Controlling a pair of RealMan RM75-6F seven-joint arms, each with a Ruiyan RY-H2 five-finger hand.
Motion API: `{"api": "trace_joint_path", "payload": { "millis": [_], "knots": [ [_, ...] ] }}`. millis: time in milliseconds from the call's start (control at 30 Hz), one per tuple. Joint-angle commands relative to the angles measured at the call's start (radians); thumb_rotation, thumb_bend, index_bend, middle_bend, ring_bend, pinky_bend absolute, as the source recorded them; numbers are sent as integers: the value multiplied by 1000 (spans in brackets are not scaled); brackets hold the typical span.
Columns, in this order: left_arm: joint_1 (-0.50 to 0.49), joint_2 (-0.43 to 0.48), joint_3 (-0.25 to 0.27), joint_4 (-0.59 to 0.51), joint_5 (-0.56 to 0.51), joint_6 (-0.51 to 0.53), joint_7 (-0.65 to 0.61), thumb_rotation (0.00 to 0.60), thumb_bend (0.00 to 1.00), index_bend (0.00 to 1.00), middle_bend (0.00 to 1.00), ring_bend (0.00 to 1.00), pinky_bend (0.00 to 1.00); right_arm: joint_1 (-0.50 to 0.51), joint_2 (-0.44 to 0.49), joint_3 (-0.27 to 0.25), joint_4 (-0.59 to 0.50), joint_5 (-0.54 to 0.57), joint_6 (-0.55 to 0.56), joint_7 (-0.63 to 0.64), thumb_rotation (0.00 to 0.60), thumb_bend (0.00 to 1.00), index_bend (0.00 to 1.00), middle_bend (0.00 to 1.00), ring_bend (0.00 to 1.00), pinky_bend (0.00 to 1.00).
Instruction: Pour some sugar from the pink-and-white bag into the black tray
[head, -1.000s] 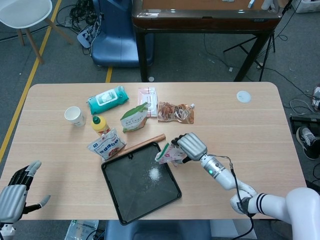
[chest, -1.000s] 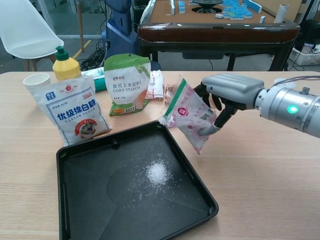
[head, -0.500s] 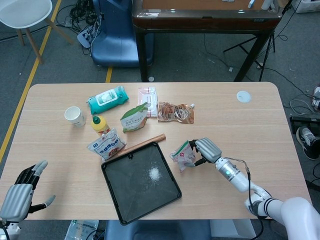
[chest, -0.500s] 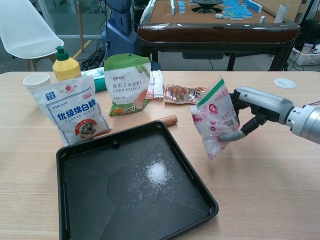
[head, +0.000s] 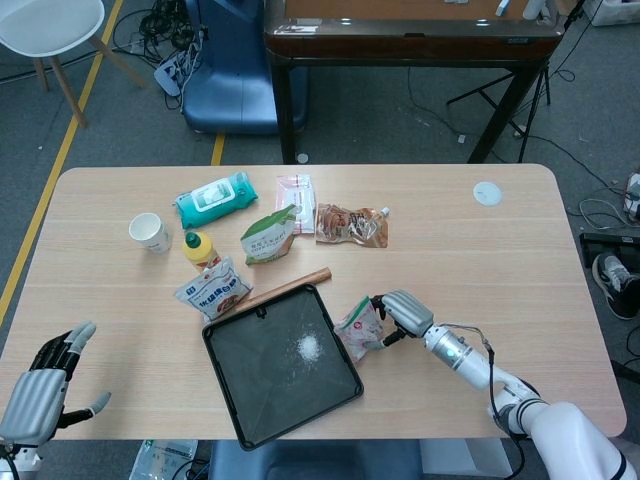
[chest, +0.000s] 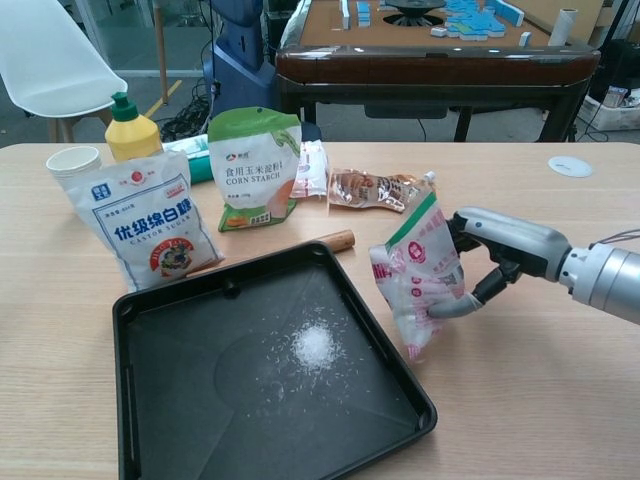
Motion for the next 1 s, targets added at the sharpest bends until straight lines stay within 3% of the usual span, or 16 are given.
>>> {"api": "trace_joint_path", "payload": {
  "millis": [33, 133, 233, 400, 800, 1000],
  "knots": [
    [1, 0, 0, -1, -2, 0, 1, 600, 176, 37, 82, 72, 69, 6, -8, -6, 12, -6, -7, 9, 600, 250, 556, 504, 400, 423],
    [2, 1, 1, -3, -2, 1, 3, 600, 176, 37, 82, 72, 69, 10, -17, -4, 21, -4, -9, 15, 600, 250, 473, 449, 321, 321],
    [2, 2, 1, -4, -2, 1, 6, 600, 177, 37, 82, 72, 69, 13, -22, -3, 28, -5, -10, 18, 600, 232, 374, 392, 263, 276],
    [3, 3, 1, -7, -3, 1, 9, 600, 177, 37, 82, 72, 69, 17, -24, -2, 30, -4, -7, 12, 600, 147, 291, 328, 207, 220],
    [-1, 6, -3, -10, -4, -1, 16, 600, 177, 37, 82, 72, 69, 6, 1, 13, -1, 10, 25, -19, 600, 128, 192, 266, 162, 201],
    [-8, 14, -14, -11, -12, -3, 19, 600, 176, 37, 82, 72, 69, -24, 68, 39, -81, 31, 77, -143, 600, 115, 119, 214, 127, 168]
  ]
}}
